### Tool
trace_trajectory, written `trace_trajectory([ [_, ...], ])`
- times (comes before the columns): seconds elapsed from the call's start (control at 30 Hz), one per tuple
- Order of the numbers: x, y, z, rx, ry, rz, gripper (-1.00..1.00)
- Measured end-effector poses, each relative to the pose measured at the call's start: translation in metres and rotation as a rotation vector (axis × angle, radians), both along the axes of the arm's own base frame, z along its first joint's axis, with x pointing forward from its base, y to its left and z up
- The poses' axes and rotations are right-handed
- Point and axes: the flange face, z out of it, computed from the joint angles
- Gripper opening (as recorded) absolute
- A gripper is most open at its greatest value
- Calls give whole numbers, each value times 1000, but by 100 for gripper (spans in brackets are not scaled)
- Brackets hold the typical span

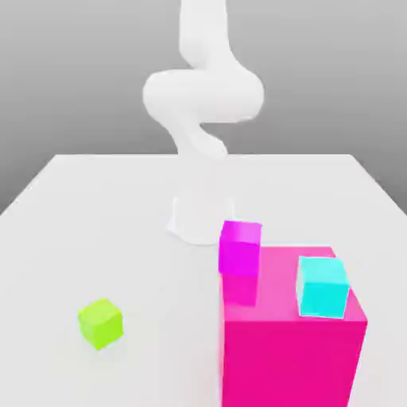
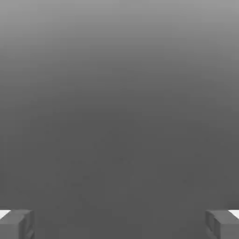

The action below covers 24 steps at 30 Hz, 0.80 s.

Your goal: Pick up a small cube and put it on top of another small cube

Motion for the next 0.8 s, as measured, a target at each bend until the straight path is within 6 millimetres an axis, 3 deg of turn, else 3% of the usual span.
trace_trajectory([
  [0.17,48,-47,-114,37,171,-166,0],
  [0.33,58,-96,-229,94,331,-323,0],
  [0.5,35,-136,-340,170,485,-475,0],
  [0.67,-17,-163,-440,272,632,-635,0],
  [0.8,-28,-162,-489,296,666,-659,0],
])
